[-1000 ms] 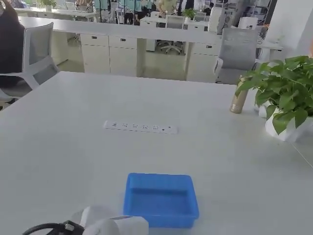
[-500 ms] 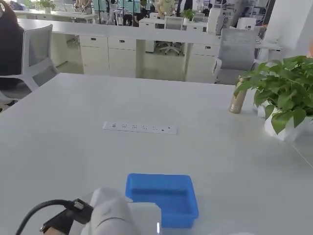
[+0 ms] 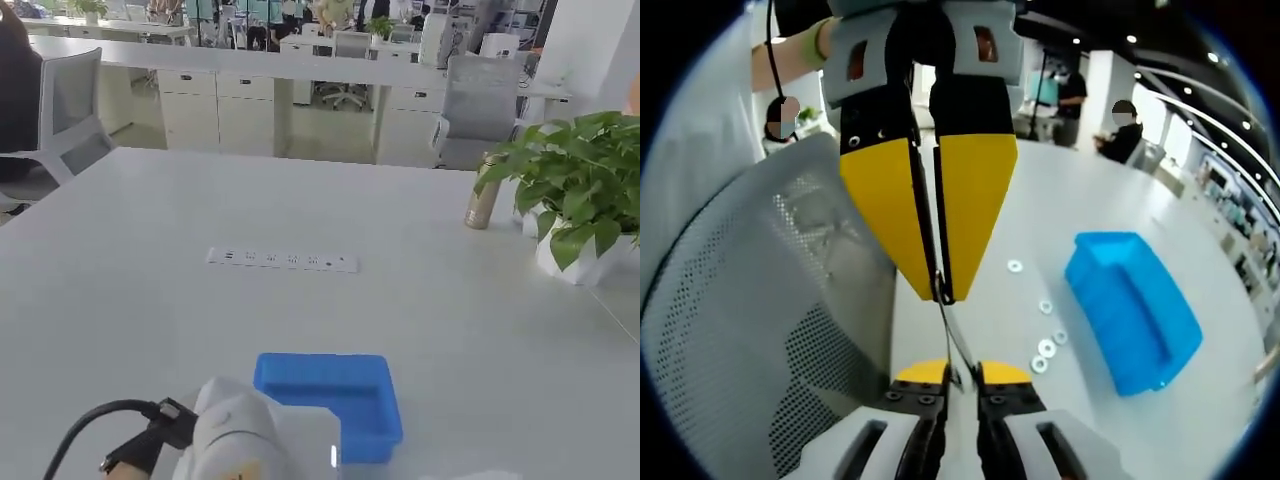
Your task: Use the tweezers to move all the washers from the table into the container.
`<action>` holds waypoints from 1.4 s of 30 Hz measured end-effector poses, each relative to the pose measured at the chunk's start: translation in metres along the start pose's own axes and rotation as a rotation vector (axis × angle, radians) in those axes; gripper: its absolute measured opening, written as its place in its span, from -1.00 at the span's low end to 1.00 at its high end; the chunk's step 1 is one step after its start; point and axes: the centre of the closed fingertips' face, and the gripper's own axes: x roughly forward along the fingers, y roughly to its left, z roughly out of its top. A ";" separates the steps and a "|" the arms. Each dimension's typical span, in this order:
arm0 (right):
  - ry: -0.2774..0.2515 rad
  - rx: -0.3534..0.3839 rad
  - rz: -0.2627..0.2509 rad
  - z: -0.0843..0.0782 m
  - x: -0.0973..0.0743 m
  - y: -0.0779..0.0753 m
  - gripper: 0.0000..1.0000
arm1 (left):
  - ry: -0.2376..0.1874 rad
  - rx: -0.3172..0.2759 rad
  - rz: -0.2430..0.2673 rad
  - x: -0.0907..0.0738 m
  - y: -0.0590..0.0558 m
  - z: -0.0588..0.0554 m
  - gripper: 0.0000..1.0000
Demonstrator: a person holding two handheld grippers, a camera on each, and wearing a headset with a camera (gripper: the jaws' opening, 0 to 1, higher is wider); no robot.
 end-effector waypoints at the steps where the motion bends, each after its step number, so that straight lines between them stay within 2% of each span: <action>1: 0.001 -0.010 -0.002 0.000 0.000 0.001 -0.88 | -0.007 -0.001 0.000 0.000 -0.001 0.000 -1.00; 5: 0.006 -0.028 -0.010 0.000 0.001 0.003 -0.89 | -0.041 -0.036 0.005 0.000 -0.003 -0.001 -1.00; 11: -0.001 -0.023 -0.041 0.005 0.001 -0.003 -0.88 | -0.038 -0.042 0.022 -0.006 -0.001 -0.003 -1.00; 17: -0.010 -0.011 -0.078 0.013 0.004 -0.021 -0.88 | -0.027 -0.035 0.058 -0.011 0.018 -0.005 -1.00; 27: -0.014 0.030 -0.123 0.015 0.008 -0.050 -0.87 | 0.010 -0.035 0.090 -0.010 0.046 -0.013 -1.00; 35: -0.023 0.046 -0.109 0.016 0.014 -0.054 -0.87 | 0.032 -0.026 0.085 -0.007 0.054 -0.015 -1.00; 42: -0.030 0.088 -0.094 0.015 0.014 -0.058 -0.85 | 0.021 -0.040 0.069 -0.005 0.062 -0.012 -1.00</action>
